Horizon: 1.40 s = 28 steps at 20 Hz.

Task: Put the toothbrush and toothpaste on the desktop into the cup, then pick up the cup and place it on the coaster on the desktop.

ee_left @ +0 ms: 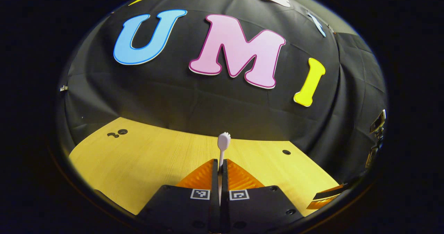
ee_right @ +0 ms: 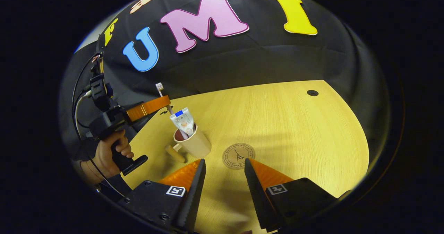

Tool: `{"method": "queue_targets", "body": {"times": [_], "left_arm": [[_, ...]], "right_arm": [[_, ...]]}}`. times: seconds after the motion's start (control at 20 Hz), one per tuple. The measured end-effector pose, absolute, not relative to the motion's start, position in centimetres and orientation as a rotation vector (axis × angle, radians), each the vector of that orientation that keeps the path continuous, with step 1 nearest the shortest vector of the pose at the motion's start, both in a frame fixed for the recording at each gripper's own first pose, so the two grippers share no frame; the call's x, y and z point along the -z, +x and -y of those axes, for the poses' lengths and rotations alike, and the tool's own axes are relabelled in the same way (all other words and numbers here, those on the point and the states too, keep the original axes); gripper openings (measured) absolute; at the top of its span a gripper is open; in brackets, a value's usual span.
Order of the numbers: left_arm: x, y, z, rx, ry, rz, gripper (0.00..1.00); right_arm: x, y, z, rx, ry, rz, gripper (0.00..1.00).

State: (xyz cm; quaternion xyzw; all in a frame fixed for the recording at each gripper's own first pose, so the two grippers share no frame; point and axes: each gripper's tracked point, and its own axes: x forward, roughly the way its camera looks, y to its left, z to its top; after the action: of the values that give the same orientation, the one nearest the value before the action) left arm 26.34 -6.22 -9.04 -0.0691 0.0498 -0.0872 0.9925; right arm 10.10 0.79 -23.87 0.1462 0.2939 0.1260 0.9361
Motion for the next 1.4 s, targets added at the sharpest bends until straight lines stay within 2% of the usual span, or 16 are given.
{"method": "queue_targets", "body": {"times": [0.35,0.4,0.45,0.55,0.75,0.8,0.85,0.9,0.95,1.0,1.05,1.1,1.15,1.2,1.4], "left_arm": [[13.2,26.3,6.0,0.125,-0.168,-0.203,0.06],[13.6,26.2,6.0,0.127,-0.166,-0.216,0.01],[14.1,26.0,6.2,0.136,-0.167,-0.229,0.07],[14.6,25.8,6.6,0.157,-0.174,-0.250,0.08],[14.7,25.4,6.8,0.168,-0.188,-0.262,0.19],[14.7,25.0,6.8,0.170,-0.183,-0.270,0.17],[15.0,24.8,6.6,0.165,-0.178,-0.278,0.32],[14.9,24.4,6.5,0.167,-0.177,-0.283,0.51],[15.0,24.2,6.5,0.170,-0.177,-0.288,0.55],[14.9,23.9,6.3,0.171,-0.177,-0.295,0.51],[15.0,23.4,6.3,0.174,-0.176,-0.302,0.54],[15.0,22.9,6.3,0.181,-0.173,-0.315,0.60],[15.1,22.3,6.3,0.189,-0.165,-0.327,0.72],[15.3,21.7,6.4,0.204,-0.151,-0.348,0.71],[17.1,19.4,6.2,0.226,-0.085,-0.459,0.79]], "right_arm": [[24.0,10.6,-0.1,-0.256,0.316,-0.605,0.70],[23.9,10.6,-0.2,-0.258,0.317,-0.602,0.70],[23.9,10.6,-0.3,-0.261,0.318,-0.600,0.70],[23.9,10.6,-0.3,-0.264,0.316,-0.601,0.70],[23.7,10.6,-0.3,-0.264,0.332,-0.599,0.70],[23.6,10.7,-0.2,-0.262,0.338,-0.599,0.70],[23.5,10.6,-0.2,-0.262,0.342,-0.598,0.70],[23.5,10.6,-0.2,-0.263,0.343,-0.596,0.70],[23.4,10.5,-0.2,-0.264,0.340,-0.595,0.70],[23.5,10.3,-0.2,-0.265,0.336,-0.596,0.70],[23.5,10.2,-0.3,-0.267,0.334,-0.598,0.70],[23.5,10.1,-0.4,-0.270,0.334,-0.600,0.70],[23.4,9.9,-0.4,-0.272,0.333,-0.600,0.70],[23.4,9.8,-0.5,-0.274,0.331,-0.601,0.70],[23.4,9.4,-0.4,-0.272,0.336,-0.601,0.70]]}}
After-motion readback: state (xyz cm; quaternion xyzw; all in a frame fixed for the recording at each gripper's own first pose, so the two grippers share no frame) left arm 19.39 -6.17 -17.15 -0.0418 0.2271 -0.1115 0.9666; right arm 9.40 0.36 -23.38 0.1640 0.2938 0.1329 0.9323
